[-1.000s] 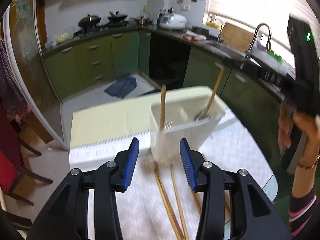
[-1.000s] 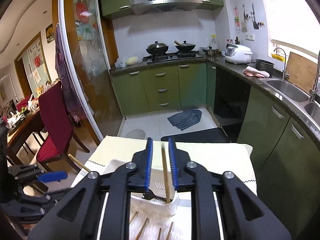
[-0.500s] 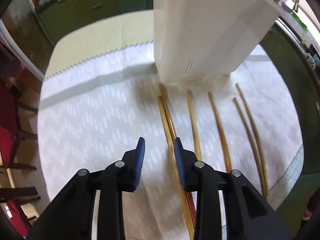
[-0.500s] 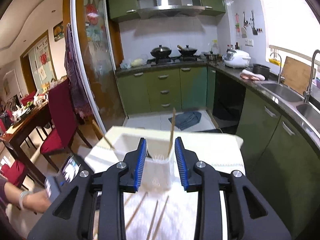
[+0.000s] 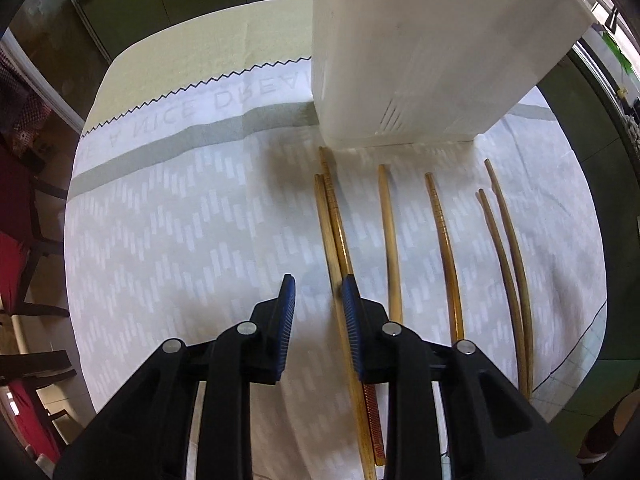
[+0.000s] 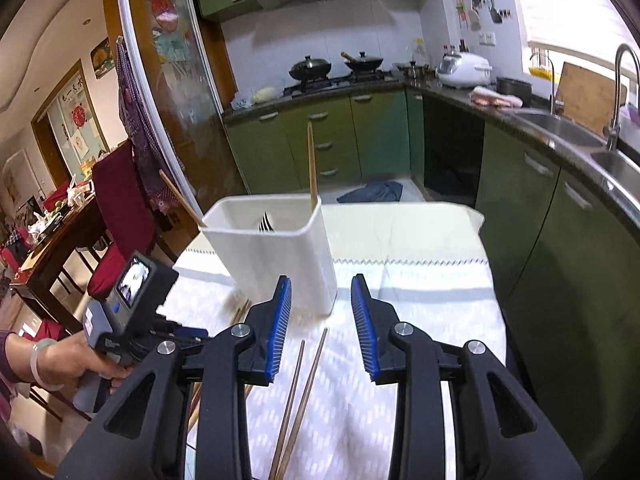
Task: Organize utensils
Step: 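Drop both chopsticks into the white caddy and open both tools, then grasp a chopstick with each tool and lift them toward the caddy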
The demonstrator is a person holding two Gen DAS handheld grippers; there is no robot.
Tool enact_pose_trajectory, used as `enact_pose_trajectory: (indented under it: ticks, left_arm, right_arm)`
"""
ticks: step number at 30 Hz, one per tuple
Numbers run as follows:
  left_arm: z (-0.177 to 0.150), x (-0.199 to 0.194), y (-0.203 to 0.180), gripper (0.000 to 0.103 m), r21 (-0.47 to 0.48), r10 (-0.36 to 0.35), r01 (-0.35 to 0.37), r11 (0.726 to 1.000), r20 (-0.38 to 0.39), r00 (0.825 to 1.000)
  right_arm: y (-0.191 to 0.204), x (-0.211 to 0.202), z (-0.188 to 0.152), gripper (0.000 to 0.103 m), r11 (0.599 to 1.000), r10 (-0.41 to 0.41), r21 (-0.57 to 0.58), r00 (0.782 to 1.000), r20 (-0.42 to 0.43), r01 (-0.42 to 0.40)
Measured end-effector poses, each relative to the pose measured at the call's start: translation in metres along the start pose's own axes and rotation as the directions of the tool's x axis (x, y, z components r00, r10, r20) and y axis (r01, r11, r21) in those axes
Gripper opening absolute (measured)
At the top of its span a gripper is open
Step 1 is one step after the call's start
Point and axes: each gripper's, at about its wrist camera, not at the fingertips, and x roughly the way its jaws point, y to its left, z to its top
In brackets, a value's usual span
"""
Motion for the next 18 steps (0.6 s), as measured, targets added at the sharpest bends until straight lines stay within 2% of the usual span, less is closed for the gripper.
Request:
enact_pose_trajectory:
  ticks: [5,8,11,13,16,18]
  left_arm:
    - [0.000,0.002,-0.012,0.024,0.008,0.019,-0.019,1.000,-0.018,1.000]
    - [0.002,0.008,-0.019,0.024,0.014,0.025,-0.024,1.000,-0.028,0.999]
    - [0.003,0.009,-0.021,0.023,0.017,0.035,-0.035,0.999,-0.035,0.999]
    - [0.006,0.011,-0.021,0.010,0.007,0.027,-0.027,1.000,-0.044,0.999]
    - [0.005,0.013,-0.020,0.008,-0.005,0.006,-0.006,1.000,-0.054,0.999]
    - [0.004,0.014,-0.019,0.008,0.001,0.007,-0.007,1.000,-0.051,0.999]
  right_arm:
    - [0.003,0.027,-0.019,0.032,1.000,-0.012,-0.017,0.995,-0.097,0.011]
    - [0.008,0.049,-0.030,0.032,0.999,-0.030,-0.042,0.982,-0.185,0.022]
    - [0.015,0.080,-0.045,0.032,0.995,-0.060,-0.092,0.954,-0.293,0.035]
    - [0.018,0.099,-0.053,0.031,0.992,-0.081,-0.119,0.935,-0.346,0.042]
    - [0.018,0.129,-0.061,0.031,0.990,-0.099,-0.132,0.903,-0.418,0.048]
    - [0.019,0.144,-0.064,0.031,0.990,-0.100,-0.130,0.890,-0.445,0.046]
